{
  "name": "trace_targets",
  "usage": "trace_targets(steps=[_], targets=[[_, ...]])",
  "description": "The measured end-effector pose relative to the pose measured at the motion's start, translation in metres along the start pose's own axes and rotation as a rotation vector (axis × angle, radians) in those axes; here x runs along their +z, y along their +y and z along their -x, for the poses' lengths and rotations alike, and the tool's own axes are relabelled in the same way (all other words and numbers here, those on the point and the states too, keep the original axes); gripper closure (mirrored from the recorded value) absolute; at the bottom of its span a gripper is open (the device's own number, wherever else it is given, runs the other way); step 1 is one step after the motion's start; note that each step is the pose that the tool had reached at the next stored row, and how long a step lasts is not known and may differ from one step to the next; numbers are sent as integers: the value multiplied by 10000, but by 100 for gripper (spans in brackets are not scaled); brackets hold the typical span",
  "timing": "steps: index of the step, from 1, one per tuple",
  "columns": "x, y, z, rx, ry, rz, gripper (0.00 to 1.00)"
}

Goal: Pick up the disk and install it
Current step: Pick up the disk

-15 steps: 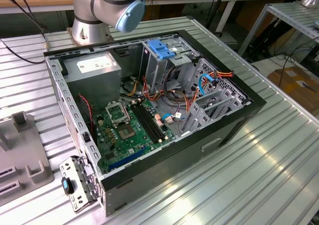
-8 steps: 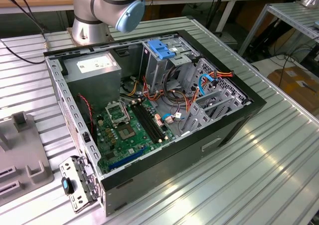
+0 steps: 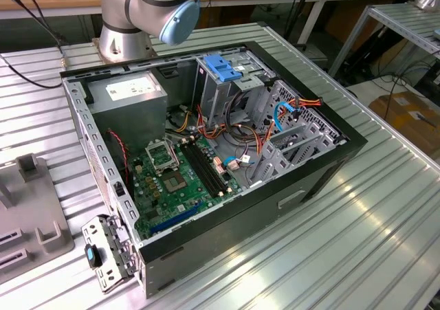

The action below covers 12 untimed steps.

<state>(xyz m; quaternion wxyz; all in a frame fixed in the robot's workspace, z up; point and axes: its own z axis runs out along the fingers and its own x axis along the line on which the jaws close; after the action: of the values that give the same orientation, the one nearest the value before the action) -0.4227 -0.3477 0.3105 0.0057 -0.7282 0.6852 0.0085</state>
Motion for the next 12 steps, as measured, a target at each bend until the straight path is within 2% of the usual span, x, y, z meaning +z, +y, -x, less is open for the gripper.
trace_targets(steps=[6, 7, 8, 12], targets=[[1, 0, 0, 0, 0, 0, 46], [2, 0, 0, 0, 0, 0, 47], [2, 0, 0, 0, 0, 0, 55], [4, 4, 0, 0, -1, -2, 55]])
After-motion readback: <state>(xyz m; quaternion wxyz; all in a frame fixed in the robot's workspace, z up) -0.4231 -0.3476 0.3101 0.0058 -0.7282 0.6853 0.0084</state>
